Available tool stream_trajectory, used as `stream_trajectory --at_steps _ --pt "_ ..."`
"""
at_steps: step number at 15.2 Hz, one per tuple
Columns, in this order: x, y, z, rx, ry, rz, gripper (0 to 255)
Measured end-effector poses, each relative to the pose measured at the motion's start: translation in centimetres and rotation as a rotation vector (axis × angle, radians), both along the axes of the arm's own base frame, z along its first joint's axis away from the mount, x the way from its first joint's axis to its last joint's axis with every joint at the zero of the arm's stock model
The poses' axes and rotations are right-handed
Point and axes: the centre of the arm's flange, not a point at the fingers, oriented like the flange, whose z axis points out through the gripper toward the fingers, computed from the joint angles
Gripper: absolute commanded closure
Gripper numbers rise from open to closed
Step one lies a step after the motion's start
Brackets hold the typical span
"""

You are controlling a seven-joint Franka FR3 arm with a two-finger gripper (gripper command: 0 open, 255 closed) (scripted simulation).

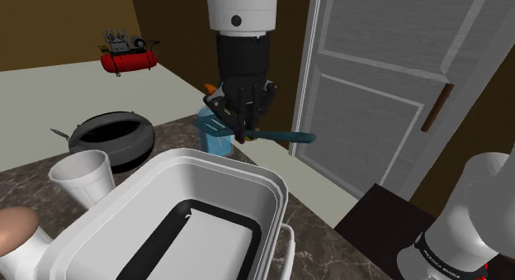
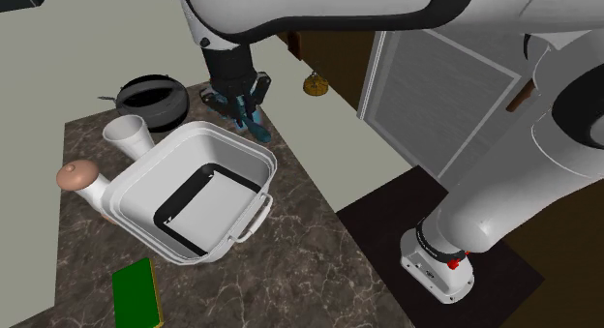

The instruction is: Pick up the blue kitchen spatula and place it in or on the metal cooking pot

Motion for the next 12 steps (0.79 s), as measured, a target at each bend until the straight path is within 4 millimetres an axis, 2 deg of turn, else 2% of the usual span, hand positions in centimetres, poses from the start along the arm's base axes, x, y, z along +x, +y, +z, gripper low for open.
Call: stream_trajectory --at_steps 1,2,10,12 --pt "-0.4 1.7 -0.1 0.000 0.000 0.002 255" --pt "-0.8 2.6 -0.1 0.000 0.000 0.001 255" --pt "-3.1 13.1 -0.8 0.001 0.000 0.002 255" --pt "-3.2 13.8 -1.5 0.000 0.000 0.000 255"
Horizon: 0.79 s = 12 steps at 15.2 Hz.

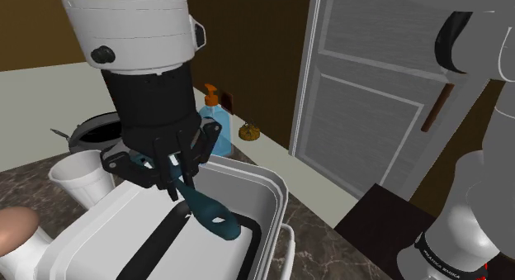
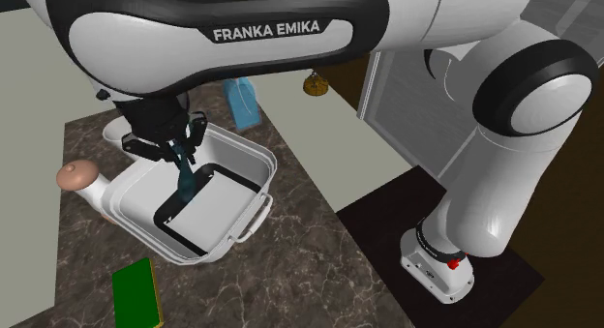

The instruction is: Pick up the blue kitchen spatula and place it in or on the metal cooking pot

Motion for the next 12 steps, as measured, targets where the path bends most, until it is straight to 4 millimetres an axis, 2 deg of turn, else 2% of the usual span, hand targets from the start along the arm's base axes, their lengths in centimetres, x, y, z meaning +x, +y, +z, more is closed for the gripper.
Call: stream_trajectory --at_steps 9,12 --pt "0.1 0.3 -4.7 0.000 0.000 -0.001 255" --pt "0.1 0.4 -5.1 0.000 0.000 -0.001 255"
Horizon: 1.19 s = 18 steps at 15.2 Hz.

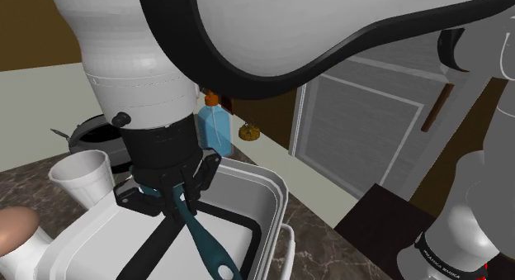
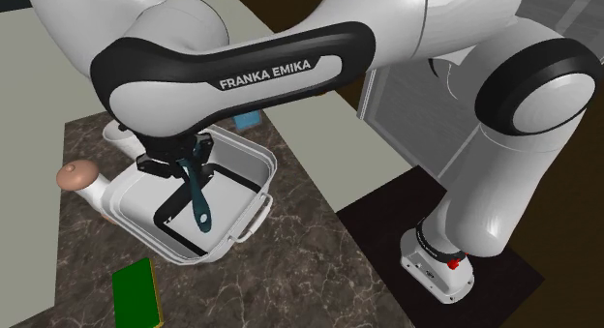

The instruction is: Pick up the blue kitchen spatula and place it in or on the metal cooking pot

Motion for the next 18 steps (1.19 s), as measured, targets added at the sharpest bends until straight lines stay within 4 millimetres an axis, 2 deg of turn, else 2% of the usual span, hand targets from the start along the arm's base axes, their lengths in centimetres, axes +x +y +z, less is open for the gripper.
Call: stream_trajectory --at_steps 3,4,10,11,14,18 --pt "0.0 0.0 -0.1 0.000 0.000 0.000 255" --pt "0.0 0.0 -0.1 0.000 0.000 0.000 0" --pt "0.0 0.0 -0.1 0.000 0.000 0.000 0" --pt "0.1 0.0 0.5 0.000 0.000 0.000 0" --pt "0.1 -0.1 3.9 0.002 -0.001 0.000 0" --pt "0.0 0.0 4.9 0.001 0.000 0.000 0"
